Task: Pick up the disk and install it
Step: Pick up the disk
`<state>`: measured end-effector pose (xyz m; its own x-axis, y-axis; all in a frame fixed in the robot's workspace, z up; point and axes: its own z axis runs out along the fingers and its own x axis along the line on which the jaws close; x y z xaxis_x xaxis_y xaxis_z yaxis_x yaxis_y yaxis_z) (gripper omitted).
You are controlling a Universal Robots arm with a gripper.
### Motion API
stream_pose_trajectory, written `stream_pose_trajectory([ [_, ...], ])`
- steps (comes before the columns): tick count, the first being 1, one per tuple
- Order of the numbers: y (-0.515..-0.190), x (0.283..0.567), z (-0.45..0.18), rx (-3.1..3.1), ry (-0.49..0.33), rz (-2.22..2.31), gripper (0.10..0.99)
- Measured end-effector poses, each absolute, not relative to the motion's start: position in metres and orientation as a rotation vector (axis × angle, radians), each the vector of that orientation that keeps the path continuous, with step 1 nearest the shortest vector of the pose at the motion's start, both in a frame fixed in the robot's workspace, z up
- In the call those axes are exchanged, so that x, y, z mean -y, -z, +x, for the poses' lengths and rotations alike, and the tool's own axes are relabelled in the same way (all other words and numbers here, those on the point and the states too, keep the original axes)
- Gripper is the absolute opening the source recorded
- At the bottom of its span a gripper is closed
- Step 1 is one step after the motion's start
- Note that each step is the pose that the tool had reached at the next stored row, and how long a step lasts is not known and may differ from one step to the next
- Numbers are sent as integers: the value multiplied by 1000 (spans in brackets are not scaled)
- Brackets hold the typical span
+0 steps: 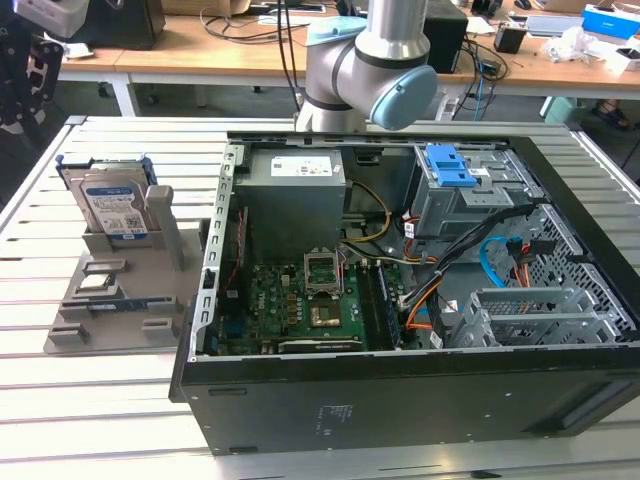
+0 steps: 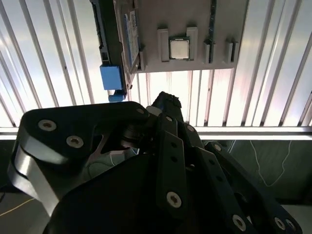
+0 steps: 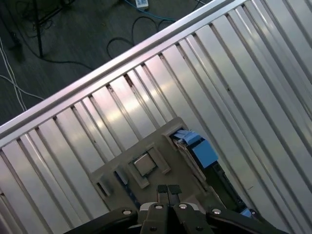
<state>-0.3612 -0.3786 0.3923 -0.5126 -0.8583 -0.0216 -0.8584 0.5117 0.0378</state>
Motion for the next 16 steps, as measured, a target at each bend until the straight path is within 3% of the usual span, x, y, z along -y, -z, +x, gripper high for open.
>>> stream_pose_trajectory([
  [16,-392,378,-361,-2444,-54,-1992,106],
])
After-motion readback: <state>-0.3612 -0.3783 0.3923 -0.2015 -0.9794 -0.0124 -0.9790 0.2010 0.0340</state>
